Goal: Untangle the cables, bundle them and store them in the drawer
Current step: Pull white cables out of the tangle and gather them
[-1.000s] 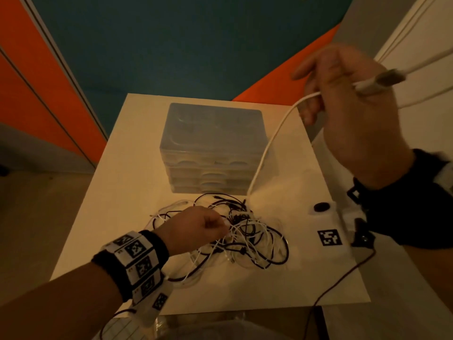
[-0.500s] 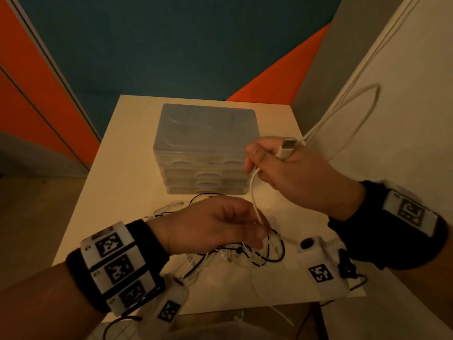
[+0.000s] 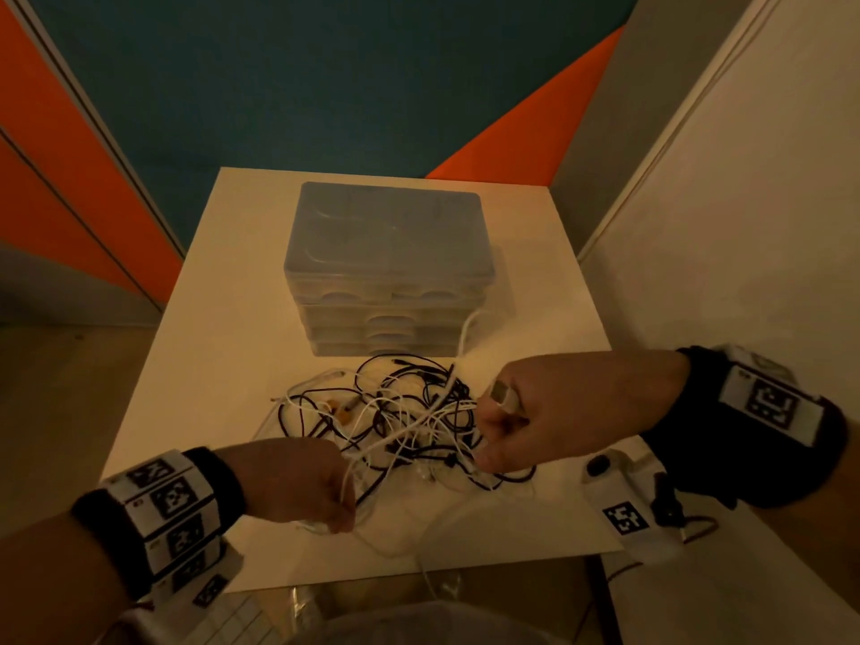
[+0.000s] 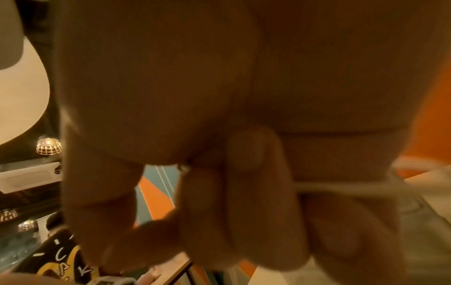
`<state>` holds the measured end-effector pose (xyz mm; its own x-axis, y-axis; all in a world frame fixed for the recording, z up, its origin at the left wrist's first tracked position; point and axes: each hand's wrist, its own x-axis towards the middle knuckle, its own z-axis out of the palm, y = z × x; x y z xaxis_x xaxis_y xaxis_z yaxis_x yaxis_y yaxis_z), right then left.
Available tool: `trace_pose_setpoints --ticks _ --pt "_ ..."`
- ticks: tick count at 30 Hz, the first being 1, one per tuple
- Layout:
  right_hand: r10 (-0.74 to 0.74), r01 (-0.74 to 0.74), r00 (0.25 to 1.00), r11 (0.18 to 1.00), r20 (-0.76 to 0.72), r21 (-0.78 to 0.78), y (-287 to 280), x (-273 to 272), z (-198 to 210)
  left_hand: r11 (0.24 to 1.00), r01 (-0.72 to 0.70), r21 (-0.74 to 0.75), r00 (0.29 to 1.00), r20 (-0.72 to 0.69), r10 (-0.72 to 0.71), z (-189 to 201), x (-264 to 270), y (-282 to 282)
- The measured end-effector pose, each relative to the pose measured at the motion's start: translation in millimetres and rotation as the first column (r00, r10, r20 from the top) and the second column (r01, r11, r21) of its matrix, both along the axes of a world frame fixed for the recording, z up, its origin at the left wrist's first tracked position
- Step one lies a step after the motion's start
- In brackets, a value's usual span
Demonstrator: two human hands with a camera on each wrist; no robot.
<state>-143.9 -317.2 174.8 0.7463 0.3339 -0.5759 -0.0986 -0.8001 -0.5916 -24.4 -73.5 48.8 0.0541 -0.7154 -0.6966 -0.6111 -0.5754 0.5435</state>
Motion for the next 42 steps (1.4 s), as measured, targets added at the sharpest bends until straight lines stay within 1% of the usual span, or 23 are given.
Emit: trace_pose_setpoints --ticks 3,6,8,10,12,13,14,15,16,17,18,19,20,22,25,29,31,33,34,36,38,39,42 --pt "0.014 -0.015 1.0 0.992 0.004 0.126 3 -1 5 0.995 -0.023 0.1 0.992 0.124 0.011 -16 5 16" --pt "-0.149 0.143 0.989 0.925 -0.01 0.352 7 7 0 0.98 0.057 0.192 0.979 0.182 -0.092 -26 -4 27" --pt "-0.245 0.22 0.969 0.879 0.004 0.424 9 16 -10 0.961 0.1 0.259 0.977 0.159 -0.145 -28 -9 35" --pt "-0.326 0.288 0.945 0.828 -0.005 0.481 11 20 -16 0.95 0.143 0.276 0.95 0.233 -0.21 -25 -2 42" --pt "-0.348 0.29 0.937 0.806 0.017 0.516 16 19 -9 0.982 0.104 0.161 0.91 0.384 -0.159 -15 18 43" --pt "-0.338 0.263 0.939 0.822 0.061 0.504 19 16 -3 0.998 0.02 0.055 0.897 0.439 -0.043 -6 28 40" --pt "-0.327 0.231 0.939 0.833 0.11 0.503 21 14 -3 0.991 -0.098 -0.089 0.885 0.448 0.127 7 36 34" --pt "-0.331 0.219 0.93 0.846 0.157 0.486 26 13 0 0.937 -0.223 -0.269 0.868 0.382 0.317 22 41 28" --pt "-0.333 0.217 0.923 0.865 0.195 0.452 30 14 -1 0.827 -0.327 -0.456 0.845 0.25 0.472 38 41 21" --pt "-0.325 0.213 0.918 0.887 0.227 0.411 34 15 -2 0.689 -0.405 -0.601 0.831 0.073 0.551 55 35 14" --pt "-0.307 0.202 0.916 0.909 0.259 0.364 39 19 -6 0.565 -0.445 -0.694 0.833 -0.089 0.547 73 25 6" --pt "-0.285 0.188 0.916 0.927 0.283 0.323 42 21 -9 0.484 -0.446 -0.753 0.847 -0.18 0.5 90 13 -2" --pt "-0.266 0.177 0.914 0.941 0.306 0.29 46 23 -11 0.442 -0.414 -0.795 0.873 -0.209 0.442 103 2 -10" --pt "-0.277 0.181 0.903 0.939 0.327 0.293 51 29 -11 0.418 -0.341 -0.842 0.908 -0.179 0.38 111 -9 -19" --pt "-0.329 0.226 0.871 0.927 0.364 0.298 51 35 -11 0.365 -0.408 -0.837 0.856 -0.212 0.472 103 -9 -25" --pt "-0.326 0.216 0.842 0.934 0.431 0.284 48 39 -13 0.304 -0.463 -0.833 0.798 -0.242 0.552 102 -12 -30" --pt "-0.323 0.21 0.842 0.934 0.431 0.289 47 40 -16 0.292 -0.469 -0.834 0.795 -0.254 0.551 104 -13 -29" --pt "-0.274 0.183 0.84 0.956 0.468 0.23 40 40 -16 0.255 -0.526 -0.812 0.778 -0.337 0.53 105 -12 -25" --pt "-0.278 0.201 0.827 0.958 0.488 0.205 34 40 -18 0.221 -0.58 -0.784 0.745 -0.402 0.532 105 -10 -22" --pt "-0.416 0.309 0.788 0.905 0.454 0.294 19 41 -29 0.154 -0.747 -0.647 0.613 -0.581 0.535 112 -9 -15" --pt "-0.547 0.41 0.759 0.823 0.353 0.394 6 44 -47 0.149 -0.875 -0.462 0.47 -0.733 0.491 121 -9 -9" --pt "-0.557 0.444 0.772 0.817 0.305 0.368 1 46 -59 0.169 -0.896 -0.411 0.439 -0.766 0.469 126 -9 -6" --pt "-0.366 0.345 0.921 0.926 0.134 0.157 7 46 -85 0.192 -0.917 -0.351 0.4 -0.816 0.417 142 -10 -4"
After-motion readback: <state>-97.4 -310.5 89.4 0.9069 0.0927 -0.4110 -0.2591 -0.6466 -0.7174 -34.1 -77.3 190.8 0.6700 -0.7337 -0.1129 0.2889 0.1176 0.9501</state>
